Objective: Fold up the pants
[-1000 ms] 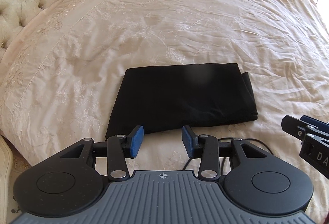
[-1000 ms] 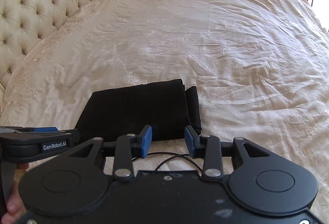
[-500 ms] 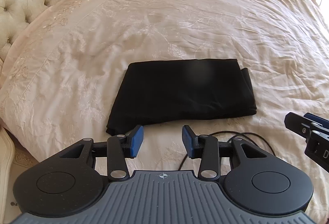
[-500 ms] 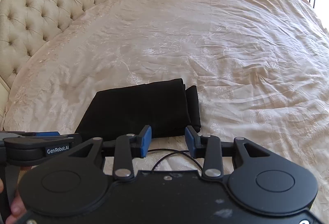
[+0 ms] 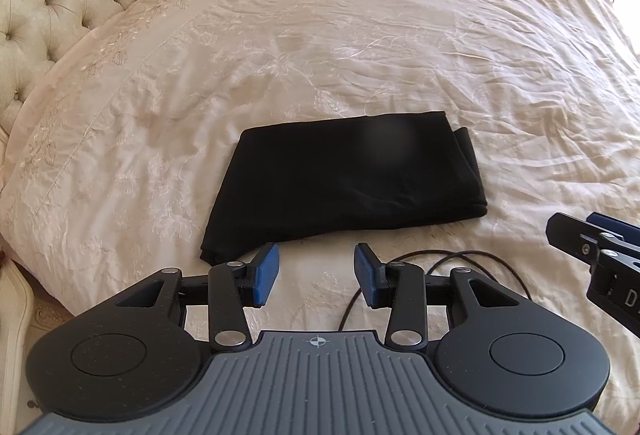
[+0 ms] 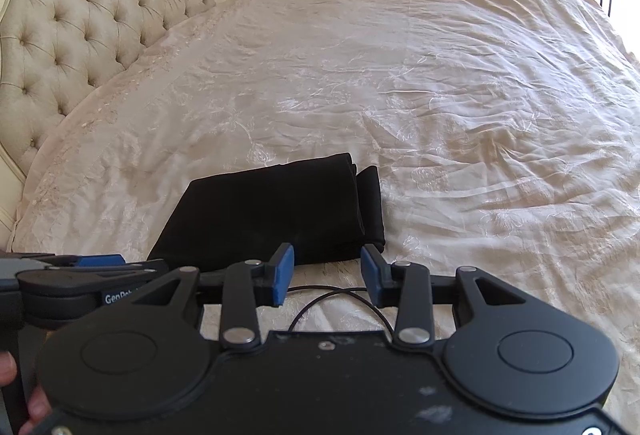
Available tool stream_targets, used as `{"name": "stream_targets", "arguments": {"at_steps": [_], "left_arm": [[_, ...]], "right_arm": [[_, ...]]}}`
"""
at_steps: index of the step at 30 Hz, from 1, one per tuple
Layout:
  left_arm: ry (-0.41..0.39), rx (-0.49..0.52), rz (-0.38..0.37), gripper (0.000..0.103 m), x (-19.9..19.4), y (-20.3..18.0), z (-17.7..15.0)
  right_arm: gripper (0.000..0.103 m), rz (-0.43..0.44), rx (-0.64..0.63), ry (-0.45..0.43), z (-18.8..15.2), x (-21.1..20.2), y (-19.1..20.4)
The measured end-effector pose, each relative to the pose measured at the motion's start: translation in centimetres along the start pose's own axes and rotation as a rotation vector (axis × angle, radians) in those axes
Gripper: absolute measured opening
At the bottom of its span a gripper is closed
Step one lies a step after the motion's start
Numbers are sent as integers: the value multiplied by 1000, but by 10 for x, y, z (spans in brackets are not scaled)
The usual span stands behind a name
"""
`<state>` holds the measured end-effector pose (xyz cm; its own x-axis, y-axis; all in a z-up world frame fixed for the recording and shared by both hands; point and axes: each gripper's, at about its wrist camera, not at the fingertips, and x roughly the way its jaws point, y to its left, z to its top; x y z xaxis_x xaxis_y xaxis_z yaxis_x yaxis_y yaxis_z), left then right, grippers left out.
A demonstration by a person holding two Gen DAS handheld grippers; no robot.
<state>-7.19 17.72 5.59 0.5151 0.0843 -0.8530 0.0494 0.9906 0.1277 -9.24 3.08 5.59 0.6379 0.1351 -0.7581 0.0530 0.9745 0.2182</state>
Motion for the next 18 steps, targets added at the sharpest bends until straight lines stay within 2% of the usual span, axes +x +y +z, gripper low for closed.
{"name": "stream_targets", "arguments": {"at_steps": [18], "left_arm": [[-12, 12, 6, 40, 1, 2, 1]], "right_arm": [[41, 16, 0, -4, -1, -3, -4]]}}
